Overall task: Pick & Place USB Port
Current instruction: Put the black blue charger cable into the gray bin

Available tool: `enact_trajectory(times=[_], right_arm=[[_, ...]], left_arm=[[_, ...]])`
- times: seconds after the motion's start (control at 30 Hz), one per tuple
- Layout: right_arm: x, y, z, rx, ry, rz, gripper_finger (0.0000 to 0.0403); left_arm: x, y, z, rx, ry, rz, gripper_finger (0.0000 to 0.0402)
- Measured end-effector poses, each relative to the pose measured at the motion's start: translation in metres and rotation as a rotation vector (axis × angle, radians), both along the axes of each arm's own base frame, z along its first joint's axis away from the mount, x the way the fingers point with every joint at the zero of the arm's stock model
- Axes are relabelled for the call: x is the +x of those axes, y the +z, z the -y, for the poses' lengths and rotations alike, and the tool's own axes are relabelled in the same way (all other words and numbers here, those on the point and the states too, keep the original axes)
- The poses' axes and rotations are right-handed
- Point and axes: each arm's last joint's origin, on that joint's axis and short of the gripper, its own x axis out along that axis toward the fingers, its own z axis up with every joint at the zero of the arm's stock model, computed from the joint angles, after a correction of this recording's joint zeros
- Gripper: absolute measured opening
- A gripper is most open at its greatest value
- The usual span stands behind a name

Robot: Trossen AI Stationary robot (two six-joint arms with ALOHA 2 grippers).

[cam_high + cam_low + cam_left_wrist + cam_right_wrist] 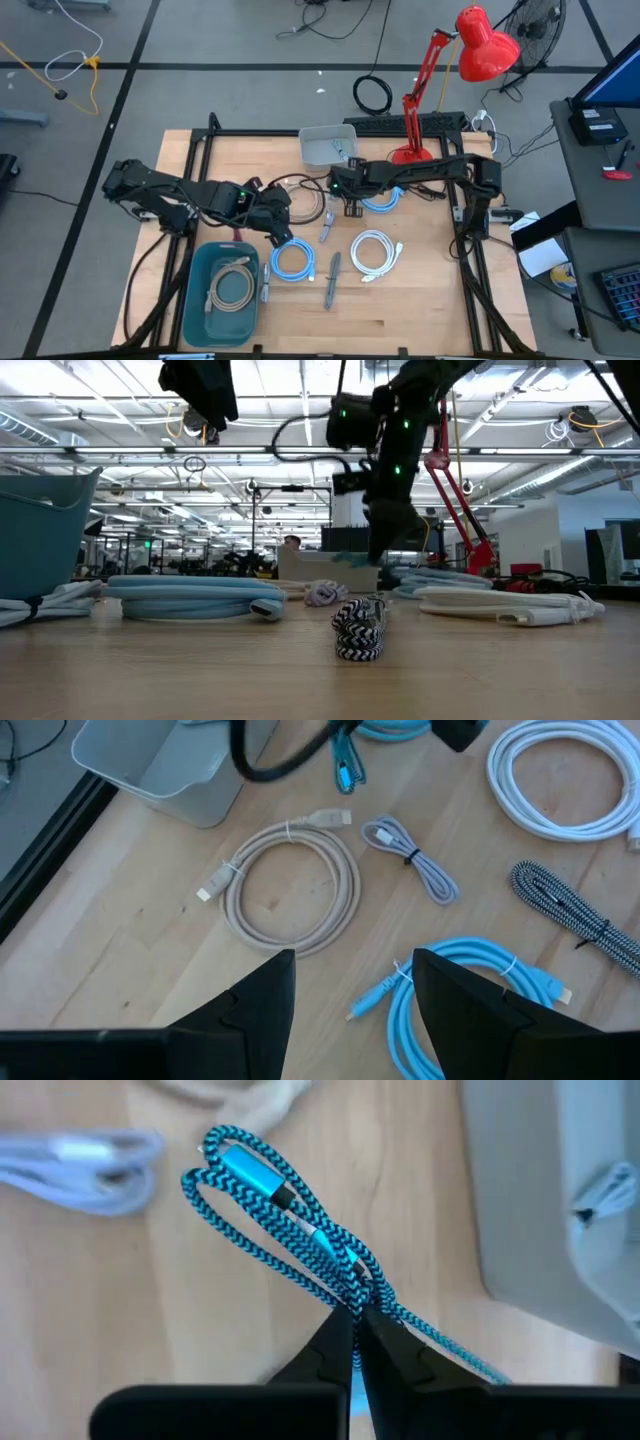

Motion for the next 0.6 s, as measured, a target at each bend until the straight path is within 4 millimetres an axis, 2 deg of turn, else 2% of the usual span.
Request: enact_trajectory(times=[0.2, 0.37, 0.5, 0.6], right_arm=[[0.007, 0.046, 0.002, -0.055, -0.115, 0.16, 0.0002], [0.016, 0.077, 0.016, -0.068, -0.176, 0.313, 0.0001], [0.027, 0.086, 0.042, -0.111, -0.244, 0.4, 0.0001], [0.034, 0.078, 0.064, -0.093, -0.278, 0.401, 0.0001]], left_arm=[[0.0, 0.0, 0.0, 0.015, -0.006, 0.002, 0.0207], [0.0, 0.0, 0.0, 0.019, -0.007, 0.002, 0.0207], [0.0, 0.0, 0.0, 0.019, -0.006, 0.002, 0.0207], [0.0, 0.0, 0.0, 0.016, -0.002, 0.004, 0.0207]])
